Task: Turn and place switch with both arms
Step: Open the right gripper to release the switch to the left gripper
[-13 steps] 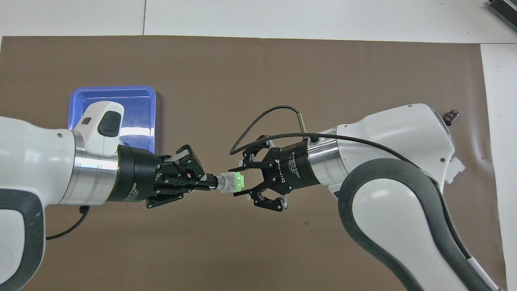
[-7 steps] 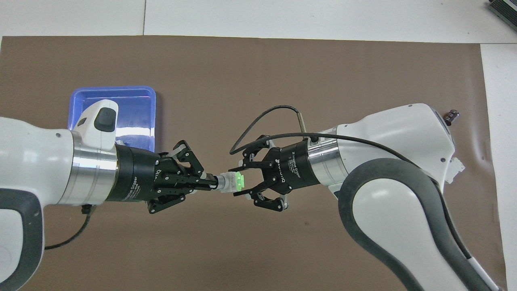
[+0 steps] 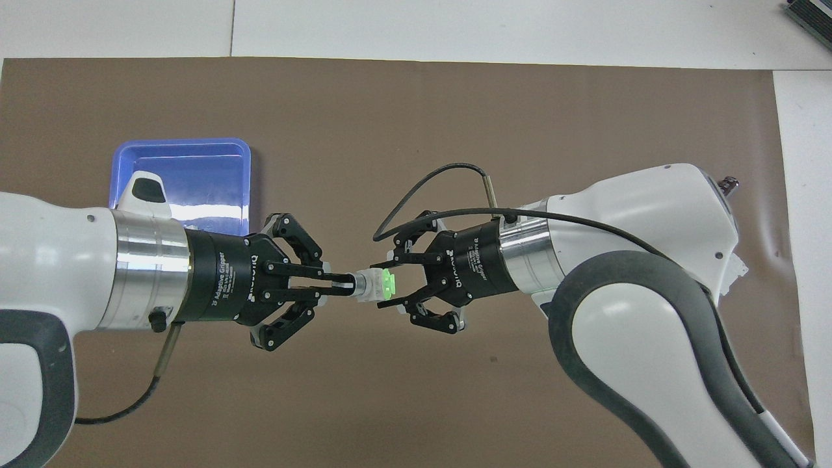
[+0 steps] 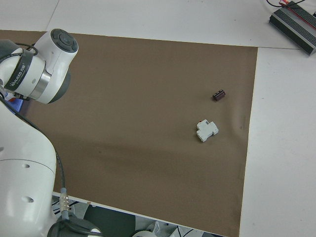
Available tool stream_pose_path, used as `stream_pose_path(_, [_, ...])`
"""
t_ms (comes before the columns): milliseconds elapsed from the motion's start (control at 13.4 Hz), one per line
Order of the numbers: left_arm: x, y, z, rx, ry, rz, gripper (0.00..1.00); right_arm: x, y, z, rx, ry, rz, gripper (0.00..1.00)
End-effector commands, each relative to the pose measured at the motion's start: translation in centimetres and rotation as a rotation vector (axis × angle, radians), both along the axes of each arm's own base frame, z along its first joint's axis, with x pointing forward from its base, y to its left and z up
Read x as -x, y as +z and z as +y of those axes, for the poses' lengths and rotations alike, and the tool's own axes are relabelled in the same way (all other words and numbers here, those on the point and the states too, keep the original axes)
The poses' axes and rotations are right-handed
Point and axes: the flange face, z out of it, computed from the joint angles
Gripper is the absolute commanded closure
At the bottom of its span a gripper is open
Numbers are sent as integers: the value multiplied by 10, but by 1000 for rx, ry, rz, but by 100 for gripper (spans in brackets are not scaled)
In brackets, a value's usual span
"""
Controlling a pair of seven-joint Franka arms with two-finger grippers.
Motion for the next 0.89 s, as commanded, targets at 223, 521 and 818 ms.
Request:
stream_pose_path(223, [-10,5,9,-23,389,151,100,6,-1,7,-1,26,24,100])
stream_pose_path(521, [-10,-1,12,-92,529,214,100,6,-2,7,-1,24,24,100])
stream_pose_path(818, [-13,-5,19,-130,663,290,100,6,-2,7,-1,24,24,100])
